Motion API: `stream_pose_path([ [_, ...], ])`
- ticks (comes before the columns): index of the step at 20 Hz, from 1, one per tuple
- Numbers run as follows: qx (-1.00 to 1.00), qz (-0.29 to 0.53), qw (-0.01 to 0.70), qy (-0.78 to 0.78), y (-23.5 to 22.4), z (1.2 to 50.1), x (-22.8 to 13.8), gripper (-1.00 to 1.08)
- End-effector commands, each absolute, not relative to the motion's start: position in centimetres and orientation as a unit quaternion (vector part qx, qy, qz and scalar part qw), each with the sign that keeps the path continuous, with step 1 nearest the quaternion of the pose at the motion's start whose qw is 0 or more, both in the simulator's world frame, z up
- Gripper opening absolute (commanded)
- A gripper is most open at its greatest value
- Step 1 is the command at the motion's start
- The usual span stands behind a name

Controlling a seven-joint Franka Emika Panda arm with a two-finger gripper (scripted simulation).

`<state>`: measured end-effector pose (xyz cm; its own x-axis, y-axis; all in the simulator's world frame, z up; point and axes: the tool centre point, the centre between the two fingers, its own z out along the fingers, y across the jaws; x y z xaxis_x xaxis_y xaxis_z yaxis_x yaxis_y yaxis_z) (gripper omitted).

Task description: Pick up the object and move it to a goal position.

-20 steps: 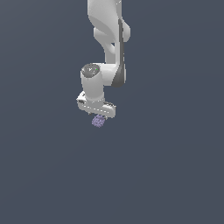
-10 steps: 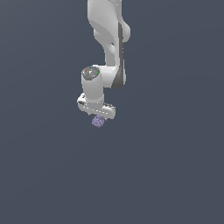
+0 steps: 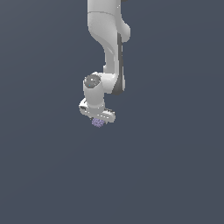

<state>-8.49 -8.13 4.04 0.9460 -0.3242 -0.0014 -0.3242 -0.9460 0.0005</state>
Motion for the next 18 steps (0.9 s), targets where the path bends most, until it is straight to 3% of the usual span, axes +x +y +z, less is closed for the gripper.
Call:
stream_pose_path([
  [1,0.986,0.000,0.000,-0.164,-8.1,3.8,-8.4,1.00],
  [2,0.986,0.000,0.000,-0.164,-8.1,3.8,-8.4,-1.00],
  [18,0.986,0.001,0.000,-0.165,-7.5,4.8,-8.3,-1.00],
])
